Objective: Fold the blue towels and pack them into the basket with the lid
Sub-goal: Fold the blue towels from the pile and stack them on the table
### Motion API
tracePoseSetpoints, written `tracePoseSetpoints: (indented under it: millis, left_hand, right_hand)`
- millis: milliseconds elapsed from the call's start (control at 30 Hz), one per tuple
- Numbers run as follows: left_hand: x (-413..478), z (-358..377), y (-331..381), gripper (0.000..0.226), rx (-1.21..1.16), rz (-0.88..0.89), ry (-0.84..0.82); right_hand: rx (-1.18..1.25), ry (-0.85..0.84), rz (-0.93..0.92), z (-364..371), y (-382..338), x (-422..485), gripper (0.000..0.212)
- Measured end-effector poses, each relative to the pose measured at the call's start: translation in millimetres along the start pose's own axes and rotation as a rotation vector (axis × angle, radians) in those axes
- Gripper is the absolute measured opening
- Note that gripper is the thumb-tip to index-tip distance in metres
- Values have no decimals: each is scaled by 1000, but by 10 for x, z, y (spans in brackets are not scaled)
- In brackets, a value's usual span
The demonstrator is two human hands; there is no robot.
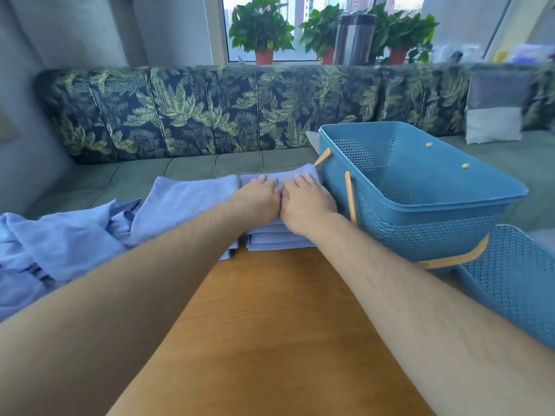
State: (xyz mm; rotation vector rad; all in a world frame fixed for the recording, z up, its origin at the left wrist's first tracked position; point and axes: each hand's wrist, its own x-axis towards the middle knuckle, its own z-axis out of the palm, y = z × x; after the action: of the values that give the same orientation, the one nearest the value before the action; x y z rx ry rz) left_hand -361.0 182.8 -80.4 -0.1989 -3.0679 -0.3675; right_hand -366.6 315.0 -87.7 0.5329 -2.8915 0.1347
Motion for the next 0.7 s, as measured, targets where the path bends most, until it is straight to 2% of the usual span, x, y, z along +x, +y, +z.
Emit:
tracePoseSetpoints:
  millis: [67,167,267,367,533,700]
  left_hand:
    - [-36,112,-30,53,20,2,-20]
    - [-66,122,-16,49,-17,-13,-7]
    - [-191,-29,46,37,-109,-39,92]
    - [-510,-152,-23,41,-102,19,253]
    - [-1261,-333,-326,40,-54,10,296]
    - [-2254,-549,-804,43,13,-168,371]
  right_hand:
    - [15,-89,34,126,38,-59,53]
    - [33,-95,62,90,12,-99,53]
    - [43,-7,22,-98,-39,-190,50]
    - [46,105,-51,-265,-183,-426,45]
    - [75,76,-166,-470,-742,-786,45]
    - [102,7,-272,-513,-1523,-1076,45]
